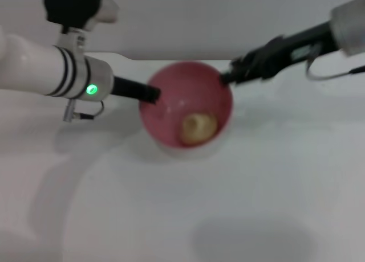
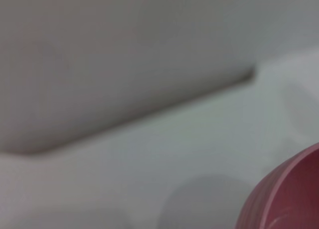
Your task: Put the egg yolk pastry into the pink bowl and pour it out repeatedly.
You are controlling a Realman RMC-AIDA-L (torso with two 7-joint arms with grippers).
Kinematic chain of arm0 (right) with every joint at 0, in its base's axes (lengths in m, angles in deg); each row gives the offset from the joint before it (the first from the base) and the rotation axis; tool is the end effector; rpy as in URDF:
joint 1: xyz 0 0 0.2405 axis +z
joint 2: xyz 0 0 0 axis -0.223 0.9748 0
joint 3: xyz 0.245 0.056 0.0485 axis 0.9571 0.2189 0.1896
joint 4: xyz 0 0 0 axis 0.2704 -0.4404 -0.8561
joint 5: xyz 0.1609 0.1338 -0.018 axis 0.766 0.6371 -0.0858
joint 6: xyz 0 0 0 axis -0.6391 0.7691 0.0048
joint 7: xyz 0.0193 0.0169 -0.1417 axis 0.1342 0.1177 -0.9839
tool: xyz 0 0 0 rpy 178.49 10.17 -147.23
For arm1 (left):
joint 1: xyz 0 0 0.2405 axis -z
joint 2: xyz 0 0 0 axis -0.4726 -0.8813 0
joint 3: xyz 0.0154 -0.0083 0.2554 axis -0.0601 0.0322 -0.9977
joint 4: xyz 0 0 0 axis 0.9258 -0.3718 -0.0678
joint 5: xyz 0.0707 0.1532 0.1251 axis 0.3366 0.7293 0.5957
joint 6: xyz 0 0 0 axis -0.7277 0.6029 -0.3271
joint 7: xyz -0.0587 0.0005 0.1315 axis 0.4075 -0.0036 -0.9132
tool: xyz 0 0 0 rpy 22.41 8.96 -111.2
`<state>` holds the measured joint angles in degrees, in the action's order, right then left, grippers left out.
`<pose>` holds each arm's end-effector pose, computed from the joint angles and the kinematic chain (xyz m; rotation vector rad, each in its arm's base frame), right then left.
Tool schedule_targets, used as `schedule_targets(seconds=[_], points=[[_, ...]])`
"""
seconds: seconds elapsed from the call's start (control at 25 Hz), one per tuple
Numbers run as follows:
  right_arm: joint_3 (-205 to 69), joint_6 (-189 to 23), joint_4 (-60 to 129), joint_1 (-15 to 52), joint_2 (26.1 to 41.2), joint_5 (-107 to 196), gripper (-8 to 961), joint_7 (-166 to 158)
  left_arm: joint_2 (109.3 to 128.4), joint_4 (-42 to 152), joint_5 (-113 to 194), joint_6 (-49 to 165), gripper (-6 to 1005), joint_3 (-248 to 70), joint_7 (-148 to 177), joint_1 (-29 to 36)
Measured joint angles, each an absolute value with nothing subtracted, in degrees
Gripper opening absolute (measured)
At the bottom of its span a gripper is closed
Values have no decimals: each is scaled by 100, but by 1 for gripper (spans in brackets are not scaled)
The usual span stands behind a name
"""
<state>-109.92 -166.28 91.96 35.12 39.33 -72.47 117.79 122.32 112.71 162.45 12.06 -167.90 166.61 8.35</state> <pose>0.1328 0.4044 0.0364 -2.8066 0.8168 0.2281 -0.1827 0.4080 -0.0413 -2.3741 -1.0949 -0.0577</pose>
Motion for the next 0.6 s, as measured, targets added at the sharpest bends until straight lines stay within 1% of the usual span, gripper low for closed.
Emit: schedule_targets(seconds=[0.08, 0.2, 0.28, 0.44, 0.6], points=[[-10241, -16557, 9202, 3389, 3890, -7244, 398, 11765, 12228, 11440, 16236, 1590, -1, -16847, 16653, 642], [-9396, -16427, 9204, 3109, 3848, -7244, 459, 11650, 12217, 11912, 16205, 2633, -1, -17314, 16558, 89], [-8929, -16389, 9205, 2912, 3840, -7249, 479, 11552, 12203, 12241, 16209, 3318, -2, -17747, 16348, -301], [-8127, -16333, 9208, 2462, 3861, -7263, 478, 11447, 12199, 12661, 16273, 4933, -2, -18784, 15351, -979], [-7638, -16335, 9194, 2131, 3908, -7254, 479, 11432, 12206, 12606, 16406, 6910, -2, -20029, 14119, -1479]])
